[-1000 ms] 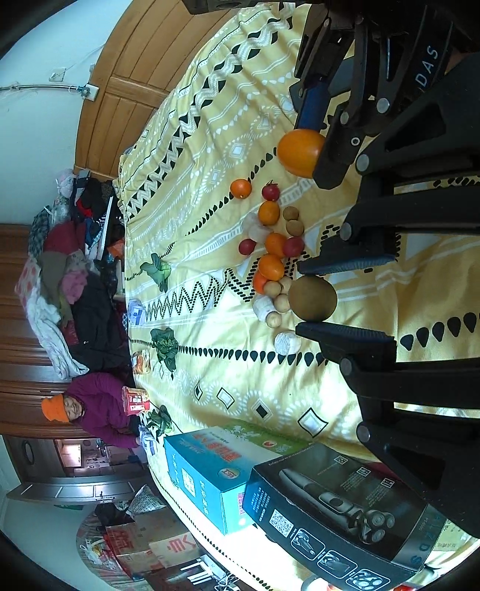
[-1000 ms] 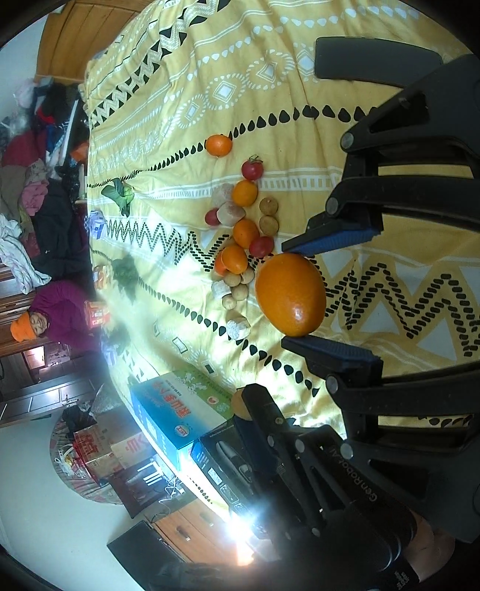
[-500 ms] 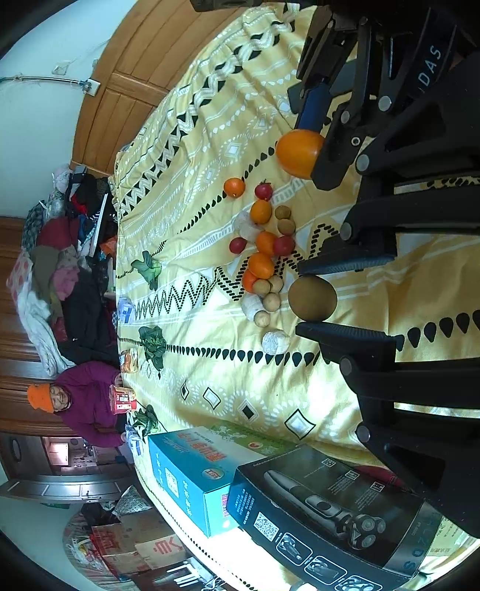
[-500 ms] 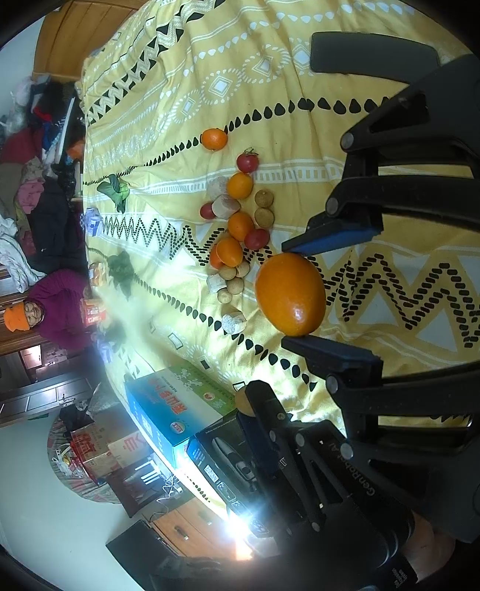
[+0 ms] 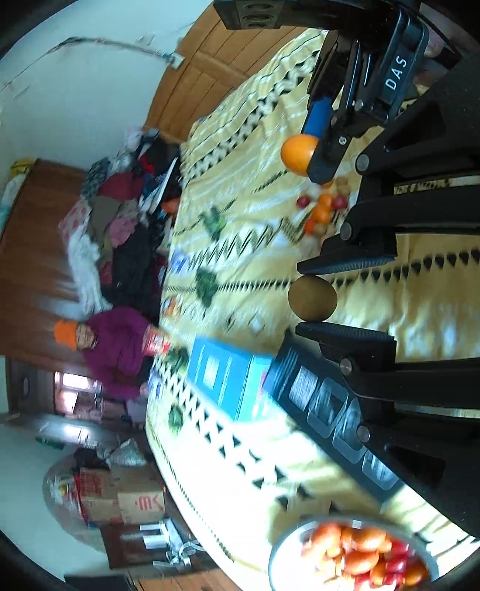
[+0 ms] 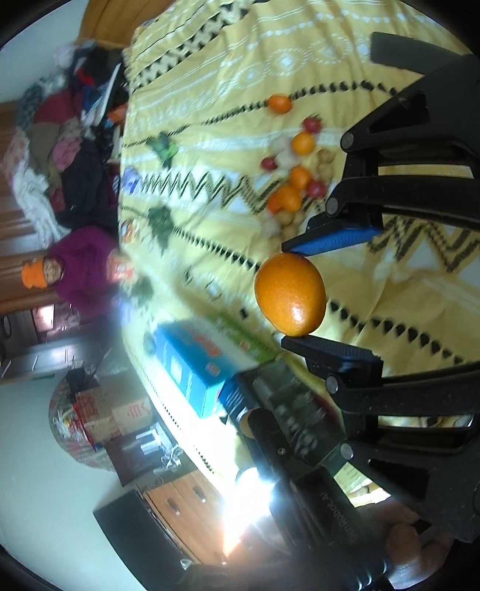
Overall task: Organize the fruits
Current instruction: 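Lift and carry the orange and kiwi over to the steel bowl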
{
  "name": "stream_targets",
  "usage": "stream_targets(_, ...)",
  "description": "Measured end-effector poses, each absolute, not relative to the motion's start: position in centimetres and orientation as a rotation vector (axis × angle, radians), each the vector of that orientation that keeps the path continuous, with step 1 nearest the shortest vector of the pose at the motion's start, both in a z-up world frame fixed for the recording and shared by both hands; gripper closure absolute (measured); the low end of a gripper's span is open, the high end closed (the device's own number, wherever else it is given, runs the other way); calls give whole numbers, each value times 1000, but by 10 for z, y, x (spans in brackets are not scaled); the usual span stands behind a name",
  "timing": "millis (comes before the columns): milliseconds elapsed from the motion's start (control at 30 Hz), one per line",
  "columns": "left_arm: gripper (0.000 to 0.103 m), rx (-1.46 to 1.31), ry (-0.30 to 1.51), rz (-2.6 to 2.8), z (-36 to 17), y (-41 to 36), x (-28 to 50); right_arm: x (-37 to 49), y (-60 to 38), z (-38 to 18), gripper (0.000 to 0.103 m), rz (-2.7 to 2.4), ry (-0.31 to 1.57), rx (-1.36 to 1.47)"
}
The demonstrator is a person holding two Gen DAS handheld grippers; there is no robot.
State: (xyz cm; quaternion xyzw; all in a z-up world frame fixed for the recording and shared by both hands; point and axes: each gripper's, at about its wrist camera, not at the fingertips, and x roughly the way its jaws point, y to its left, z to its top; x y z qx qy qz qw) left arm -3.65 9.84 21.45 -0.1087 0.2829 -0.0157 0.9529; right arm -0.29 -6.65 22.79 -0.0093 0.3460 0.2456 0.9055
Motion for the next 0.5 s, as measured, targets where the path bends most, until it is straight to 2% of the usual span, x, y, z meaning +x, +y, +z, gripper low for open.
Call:
stream_targets(267, 77, -284, 524, 258, 234, 247, -76, -8, 57, 258, 59, 753, 684, -56)
stream_targets(500, 77, -389, 570, 470, 205, 365, -112, -18, 169, 250, 59, 982, 762, -94)
